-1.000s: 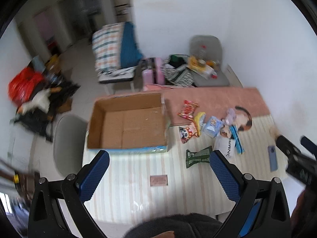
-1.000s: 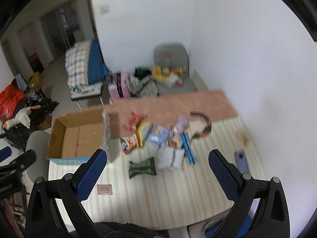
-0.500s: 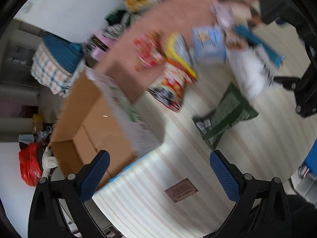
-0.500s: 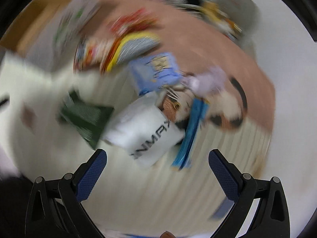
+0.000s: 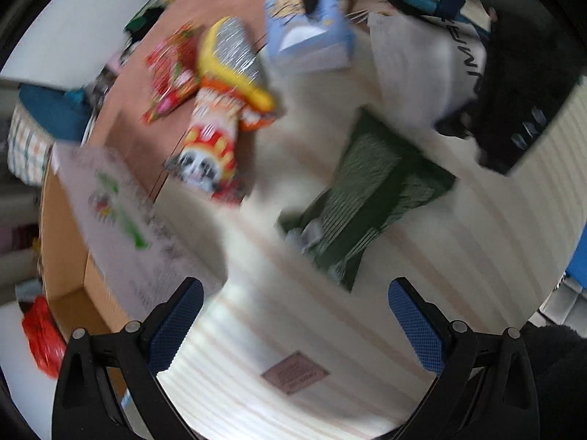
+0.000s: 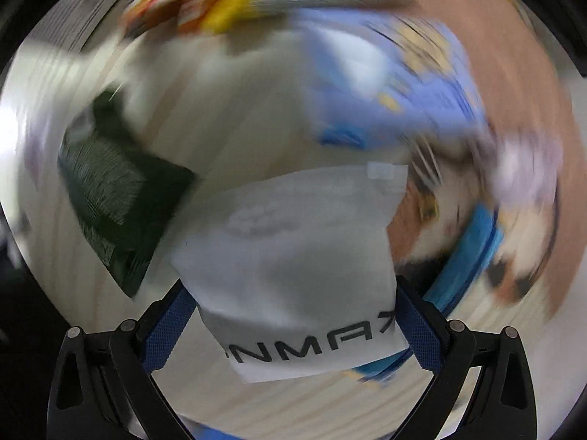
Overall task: Organize soft objects
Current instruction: 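Grasp the green snack bag with the left gripper while the right grasps the white NMAX pouch, then carry both bags into the cardboard box and open both grippers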
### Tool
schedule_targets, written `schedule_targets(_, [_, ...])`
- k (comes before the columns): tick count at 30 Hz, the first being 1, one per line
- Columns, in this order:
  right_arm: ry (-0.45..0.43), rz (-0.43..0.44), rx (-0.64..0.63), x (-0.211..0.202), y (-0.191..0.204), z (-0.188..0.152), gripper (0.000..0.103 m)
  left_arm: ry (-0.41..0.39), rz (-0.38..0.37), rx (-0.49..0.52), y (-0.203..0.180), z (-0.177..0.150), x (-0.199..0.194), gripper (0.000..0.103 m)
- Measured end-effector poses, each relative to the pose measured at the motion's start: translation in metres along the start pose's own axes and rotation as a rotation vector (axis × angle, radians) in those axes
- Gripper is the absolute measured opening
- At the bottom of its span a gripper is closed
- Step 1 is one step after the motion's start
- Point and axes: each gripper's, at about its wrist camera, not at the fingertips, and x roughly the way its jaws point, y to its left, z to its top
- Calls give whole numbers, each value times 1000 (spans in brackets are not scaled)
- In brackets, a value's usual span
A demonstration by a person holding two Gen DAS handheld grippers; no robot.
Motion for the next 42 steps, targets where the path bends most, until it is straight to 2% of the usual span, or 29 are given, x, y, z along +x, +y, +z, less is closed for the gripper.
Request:
schedule_targets(1, [3, 48, 93, 3, -14, -5, 100, -10, -7, 31, -4, 5, 1, 103])
schedule_targets(4, [42, 131, 257, 18, -40, -24, 98, 3, 8, 95, -13, 24, 11, 103])
schedule_targets(7, [48, 205, 310, 32, -50, -40, 98, 39, -22, 79, -11, 41, 25, 103])
schedule_targets(10, [32, 229, 329, 40, -53, -49, 99, 63, -71, 66, -10, 55, 38, 103])
schedule_targets(11, [22, 230, 332, 42, -53, -49, 100, 69, -78, 69, -10, 59, 41, 98])
schedule_targets(13, [3, 226, 331, 41, -50, -50, 101, 100, -111, 68, -11, 64, 51, 75])
schedule_targets(14, [-10, 224, 330, 42, -48, -49, 102, 122, -124, 62, -11, 65, 56, 55])
schedule_targets(15, [-25, 215, 327, 43, -47, -47, 102, 153, -138, 25, -6, 65, 63, 42])
schedule_targets(17, [-34, 190, 330, 47, -44, -42, 102, 174, -185, -78, 6, 63, 68, 40])
schedule_targets(19, [-39, 190, 350, 50, -44, -35, 102, 230, -241, -265, 29, 52, 77, 40])
schedule_targets(23, [-22, 273, 587, 63, -63, -30, 98, 287, -377, -558, 59, 29, 95, 42])
schedule_targets(25, [-29, 305, 656, 70, -67, -30, 98, 280, -397, -585, 60, 25, 99, 42])
schedule_targets(29, [-27, 295, 708, 92, -66, -40, 98, 268, -359, -576, 53, 23, 99, 42])
schedule_targets(31, [-19, 271, 717, 104, -59, -39, 89, 256, -339, -578, 47, 25, 94, 38])
schedule_targets(33, [-27, 261, 742, 96, -60, -48, 81, 236, -307, -577, 42, 20, 83, 33])
schedule_targets(35, [-39, 246, 753, 77, -66, -61, 77, 202, -289, -588, 41, 16, 68, 32])
schedule_targets(39, [-106, 290, 777, 63, -50, -76, 76, 106, -337, -669, 59, -8, 23, 32])
schedule_targets(42, [-177, 327, 755, 31, -29, -79, 76, 36, -364, -731, 83, -30, -14, 32])
